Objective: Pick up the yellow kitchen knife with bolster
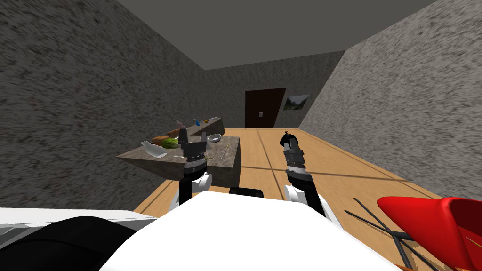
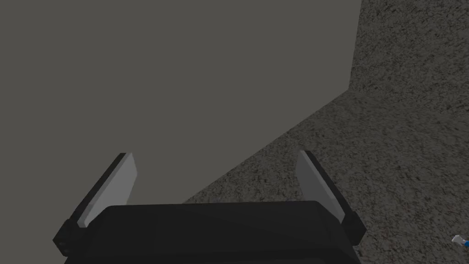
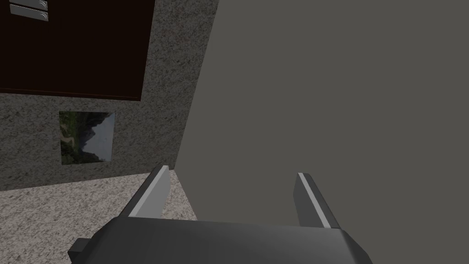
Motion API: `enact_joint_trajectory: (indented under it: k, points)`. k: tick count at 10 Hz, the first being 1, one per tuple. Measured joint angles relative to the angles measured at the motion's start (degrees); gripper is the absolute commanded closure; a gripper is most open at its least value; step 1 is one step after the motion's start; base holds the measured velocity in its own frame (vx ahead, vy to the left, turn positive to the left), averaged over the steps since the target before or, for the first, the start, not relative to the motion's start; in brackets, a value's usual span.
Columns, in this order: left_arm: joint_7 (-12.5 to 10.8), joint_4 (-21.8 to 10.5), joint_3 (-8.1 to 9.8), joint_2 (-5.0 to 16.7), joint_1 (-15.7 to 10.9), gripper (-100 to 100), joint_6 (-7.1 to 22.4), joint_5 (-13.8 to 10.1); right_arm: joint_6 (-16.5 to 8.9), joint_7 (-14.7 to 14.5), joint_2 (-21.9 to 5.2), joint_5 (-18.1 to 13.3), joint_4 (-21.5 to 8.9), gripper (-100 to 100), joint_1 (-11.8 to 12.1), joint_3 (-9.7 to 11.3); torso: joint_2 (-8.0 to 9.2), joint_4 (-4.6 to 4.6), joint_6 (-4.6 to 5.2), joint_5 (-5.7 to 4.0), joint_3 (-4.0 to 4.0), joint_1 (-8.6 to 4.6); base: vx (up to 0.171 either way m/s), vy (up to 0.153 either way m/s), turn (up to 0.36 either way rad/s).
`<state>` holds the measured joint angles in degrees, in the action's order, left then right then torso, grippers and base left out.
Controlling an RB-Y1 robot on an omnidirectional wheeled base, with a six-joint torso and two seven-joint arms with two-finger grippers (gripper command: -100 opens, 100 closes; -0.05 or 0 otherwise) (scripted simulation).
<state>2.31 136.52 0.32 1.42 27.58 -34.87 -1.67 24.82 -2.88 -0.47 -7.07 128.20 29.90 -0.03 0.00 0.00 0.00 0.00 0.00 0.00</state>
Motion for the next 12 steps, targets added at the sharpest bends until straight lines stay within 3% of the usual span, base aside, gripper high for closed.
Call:
enact_joint_trajectory:
  k: [3,6,12]
  points:
    - [-0.7,-0.4,0.54,3.4,-0.2,-100,3.1,-0.8,0.0,0.0,0.0,0.0,0.0,0,0.0,0.0,-0.03,-0.01,0.0,-0.07,-0.01,-0.32,0.004,-0.075,0.042]
    - [-1.5,-1.0,1.06,5.3,-0.4,-100,6.3,-1.4,0.0,0.0,0.0,0.0,0.0,0,0.0,0.0,0.0,0.0,0.0,-0.06,0.0,-0.24,0.002,-0.068,0.036]
    - [-3.3,-1.6,2.69,9.1,-1.3,-100,15.3,-3.3,0.0,0.0,0.0,0.0,0.0,0,0.0,0.0,-0.07,-0.02,0.01,-0.07,-0.04,-0.3,0.015,-0.086,0.044]
